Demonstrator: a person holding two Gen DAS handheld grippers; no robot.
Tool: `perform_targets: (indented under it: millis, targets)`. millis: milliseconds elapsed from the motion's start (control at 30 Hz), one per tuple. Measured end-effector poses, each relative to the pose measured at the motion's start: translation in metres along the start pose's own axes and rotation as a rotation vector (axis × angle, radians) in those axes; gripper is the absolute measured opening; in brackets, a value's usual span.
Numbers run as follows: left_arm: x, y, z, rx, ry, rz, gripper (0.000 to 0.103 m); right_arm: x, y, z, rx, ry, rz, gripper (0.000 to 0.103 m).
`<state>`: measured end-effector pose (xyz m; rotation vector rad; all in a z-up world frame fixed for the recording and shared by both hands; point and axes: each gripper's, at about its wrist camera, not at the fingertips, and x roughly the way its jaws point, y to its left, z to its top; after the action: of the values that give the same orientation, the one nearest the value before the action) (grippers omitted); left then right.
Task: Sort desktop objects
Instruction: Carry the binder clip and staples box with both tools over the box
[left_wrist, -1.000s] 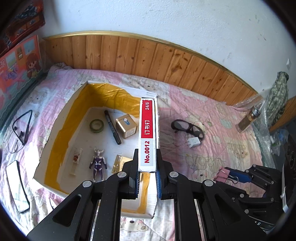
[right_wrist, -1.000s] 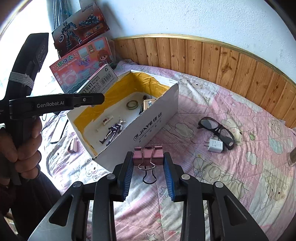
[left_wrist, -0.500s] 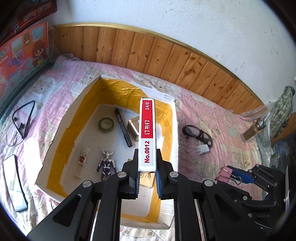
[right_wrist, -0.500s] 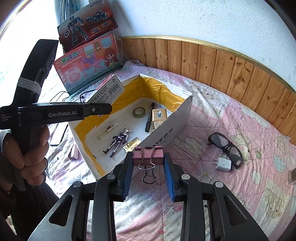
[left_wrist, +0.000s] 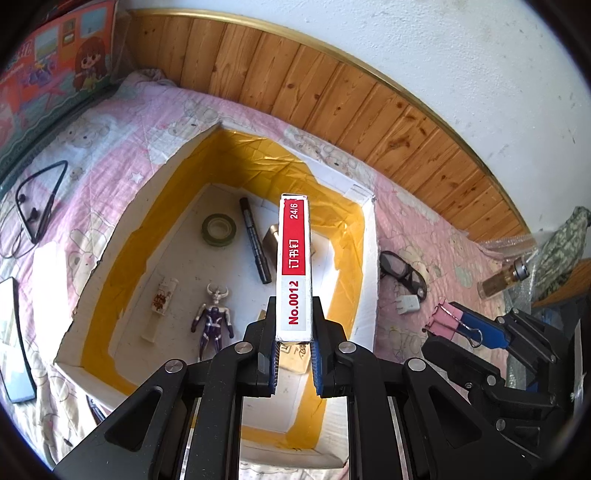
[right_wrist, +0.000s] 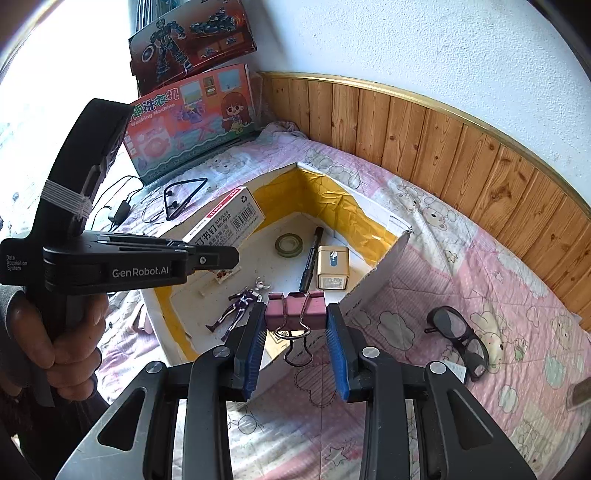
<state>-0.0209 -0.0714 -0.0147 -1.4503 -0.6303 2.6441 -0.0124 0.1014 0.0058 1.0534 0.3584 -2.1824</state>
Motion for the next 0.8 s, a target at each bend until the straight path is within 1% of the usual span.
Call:
perform_targets:
  millis: [133, 400, 800]
  targets:
    - [0.008, 0.003, 0.003, -0.019, 0.02, 0.004, 0.014, 0.011, 0.002, 0.01, -0.022, 0.01, -0.001, 0.033]
    - [0.023, 0.008, 0.001, -0.056, 0.088, 0.017, 0.014, 0.036, 0.004, 0.027, -0.064, 0.041, -0.01, 0.033]
    - [0.035, 0.017, -0.003, -0.112, 0.152, 0.011, 0.014, 0.073, 0.004, 0.053, -0.101, 0.088, -0.012, 0.033]
